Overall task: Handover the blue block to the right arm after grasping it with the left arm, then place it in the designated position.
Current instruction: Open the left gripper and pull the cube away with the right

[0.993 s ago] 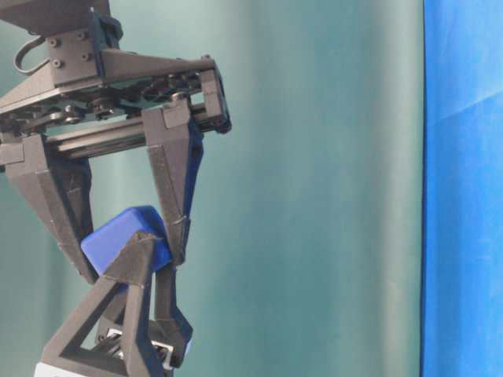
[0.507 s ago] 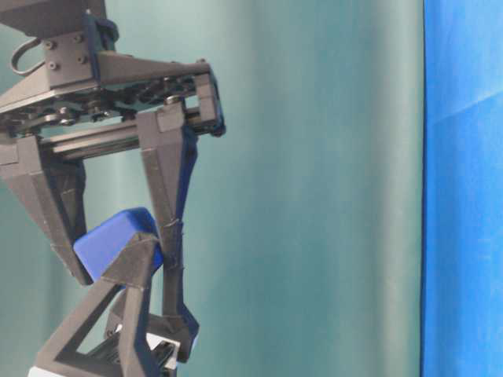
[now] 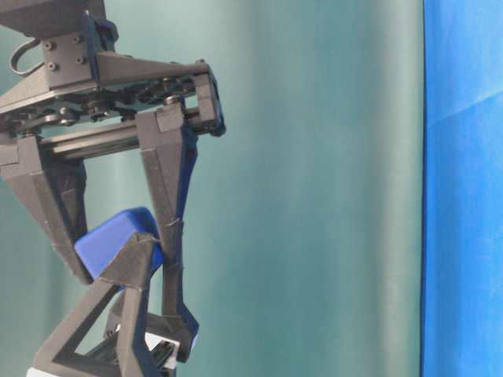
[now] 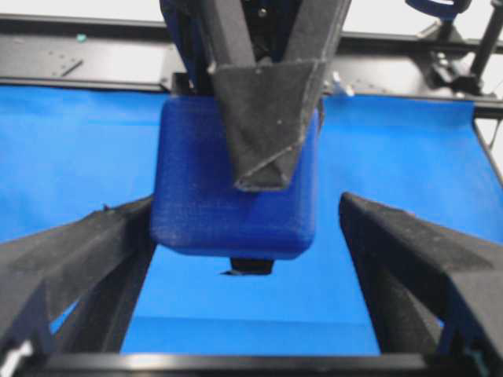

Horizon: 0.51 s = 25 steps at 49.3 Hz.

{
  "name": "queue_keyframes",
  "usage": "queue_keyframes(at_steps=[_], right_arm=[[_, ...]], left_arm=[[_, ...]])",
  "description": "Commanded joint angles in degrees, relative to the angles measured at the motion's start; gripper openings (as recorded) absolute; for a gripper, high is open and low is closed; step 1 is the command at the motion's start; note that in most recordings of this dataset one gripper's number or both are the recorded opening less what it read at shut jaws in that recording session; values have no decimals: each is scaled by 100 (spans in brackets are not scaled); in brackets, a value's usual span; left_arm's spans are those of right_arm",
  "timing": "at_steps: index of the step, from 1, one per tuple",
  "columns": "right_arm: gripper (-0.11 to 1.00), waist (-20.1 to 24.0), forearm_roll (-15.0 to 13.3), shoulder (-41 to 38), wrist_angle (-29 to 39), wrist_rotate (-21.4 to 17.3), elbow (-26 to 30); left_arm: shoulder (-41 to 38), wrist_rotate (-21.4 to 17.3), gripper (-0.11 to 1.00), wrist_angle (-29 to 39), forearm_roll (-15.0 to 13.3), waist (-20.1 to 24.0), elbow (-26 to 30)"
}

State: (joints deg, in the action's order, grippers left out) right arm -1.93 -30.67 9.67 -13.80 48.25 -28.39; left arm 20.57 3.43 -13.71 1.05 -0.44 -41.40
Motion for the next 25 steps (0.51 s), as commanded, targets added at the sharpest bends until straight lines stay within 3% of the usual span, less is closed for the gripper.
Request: queue_keyframes(at_steps=[1, 25], right_arm=[[49, 18, 26, 237, 26, -18, -35], [49, 35, 35, 1582, 396, -114, -1081]], left_arm=[[132, -9, 93, -62, -9, 0, 44], [369, 0, 93, -53, -9, 0, -123]])
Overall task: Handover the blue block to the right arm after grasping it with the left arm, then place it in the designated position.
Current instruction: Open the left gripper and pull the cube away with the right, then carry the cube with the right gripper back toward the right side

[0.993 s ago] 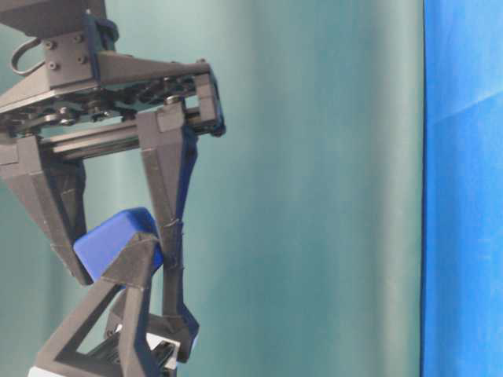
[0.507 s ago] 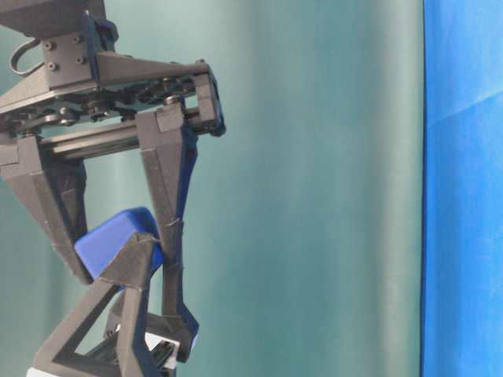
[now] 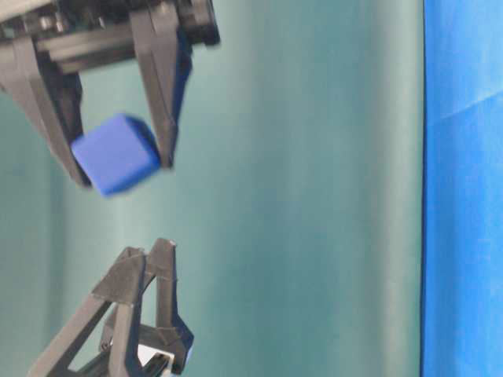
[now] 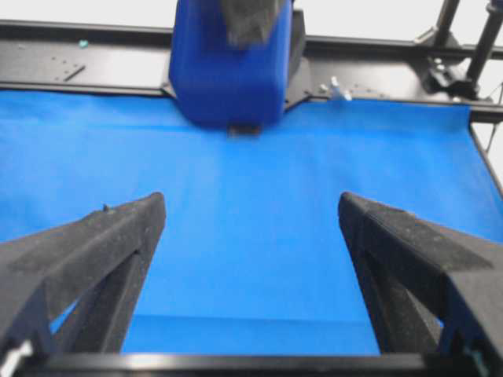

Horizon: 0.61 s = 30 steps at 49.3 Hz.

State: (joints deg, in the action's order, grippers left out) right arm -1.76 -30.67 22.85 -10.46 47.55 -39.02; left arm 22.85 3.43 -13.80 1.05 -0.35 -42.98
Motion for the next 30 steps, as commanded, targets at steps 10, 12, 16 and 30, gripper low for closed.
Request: queue_keyframes(at_steps=[10, 12, 16, 30], right_arm=[[49, 79, 26, 721, 615, -123, -264], [49, 97, 26, 782, 721, -123, -290], [49, 114, 26, 861, 844, -132, -325], [49, 114, 70, 861, 896, -176, -316]], left_arm=[[237, 0, 93, -44, -9, -9, -53], [237, 0, 93, -44, 0, -18, -53], [237, 0, 93, -53, 0, -9, -53], [237, 0, 93, -44, -9, -9, -53]])
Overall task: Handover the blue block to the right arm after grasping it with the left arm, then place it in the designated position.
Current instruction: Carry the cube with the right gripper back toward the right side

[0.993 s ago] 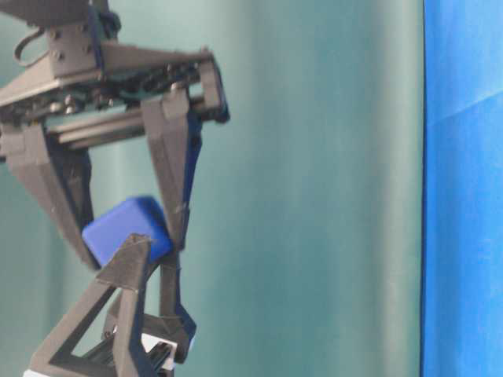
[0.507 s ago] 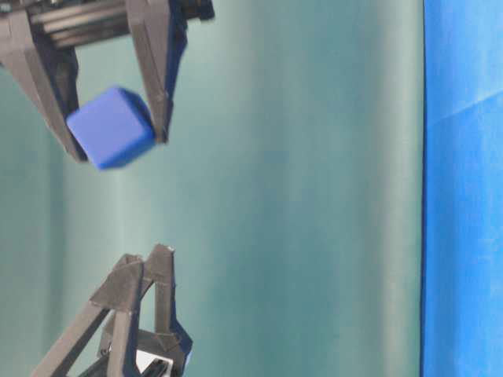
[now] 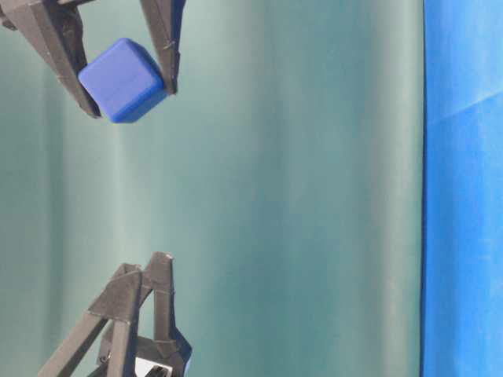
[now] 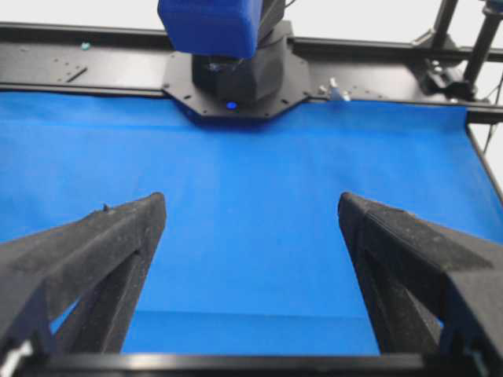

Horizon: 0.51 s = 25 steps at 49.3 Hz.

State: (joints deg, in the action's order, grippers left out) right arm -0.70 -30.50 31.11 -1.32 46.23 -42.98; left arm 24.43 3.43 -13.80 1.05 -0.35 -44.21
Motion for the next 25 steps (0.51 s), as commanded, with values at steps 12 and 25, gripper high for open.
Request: queue_keyframes(at_steps=[12, 25], right_arm=[[49, 9, 896, 79, -18, -1011, 88], [49, 9, 1942, 211, 44, -2936, 62]], left_arm=[[79, 0, 93, -44, 0, -9, 70], [79, -9, 93, -44, -9, -18, 70]])
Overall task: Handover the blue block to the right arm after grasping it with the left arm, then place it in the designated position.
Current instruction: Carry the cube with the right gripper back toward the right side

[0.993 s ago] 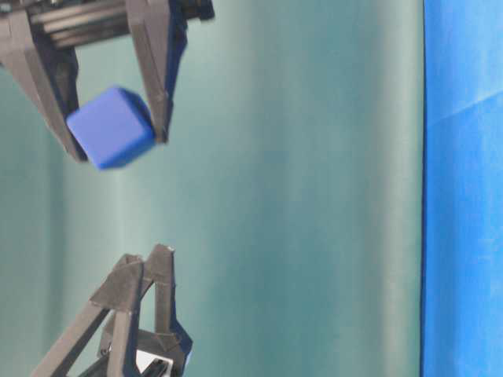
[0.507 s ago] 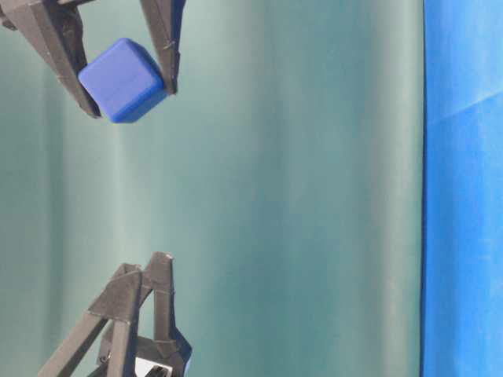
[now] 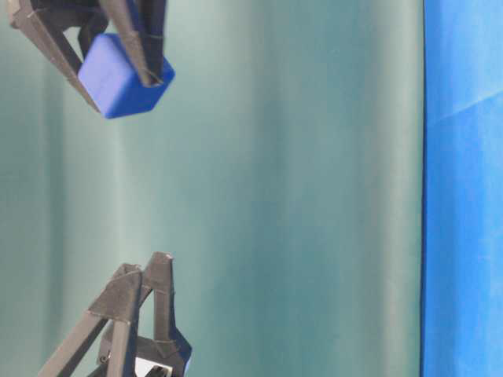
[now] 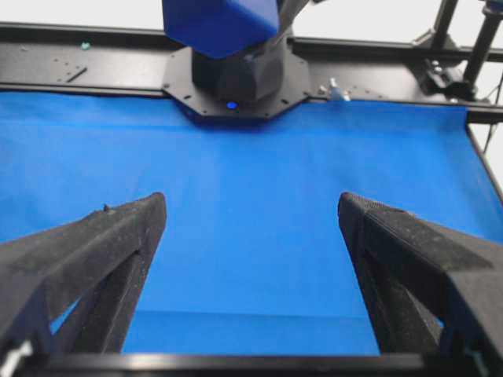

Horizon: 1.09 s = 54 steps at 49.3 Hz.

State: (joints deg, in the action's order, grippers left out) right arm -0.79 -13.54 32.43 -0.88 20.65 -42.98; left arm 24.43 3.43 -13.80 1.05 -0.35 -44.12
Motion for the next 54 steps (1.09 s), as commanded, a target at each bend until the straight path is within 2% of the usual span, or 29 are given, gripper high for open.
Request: queue_keyframes(at_steps=[1, 5, 12, 21, 54], right_arm=[[49, 18, 308, 97, 18, -554, 62], [49, 18, 466, 141, 62, -1213, 62], [49, 18, 483, 255, 185, -2276, 53], [49, 18, 483, 334, 237, -3023, 44], [49, 18, 483, 334, 369, -3129, 35]], left_arm=[[88, -9, 93, -44, -9, -9, 62], [88, -18, 93, -53, 0, -18, 62], [79, -35, 93, -44, 0, -9, 62], [88, -53, 93, -18, 0, -9, 53], [79, -53, 93, -35, -9, -9, 70]])
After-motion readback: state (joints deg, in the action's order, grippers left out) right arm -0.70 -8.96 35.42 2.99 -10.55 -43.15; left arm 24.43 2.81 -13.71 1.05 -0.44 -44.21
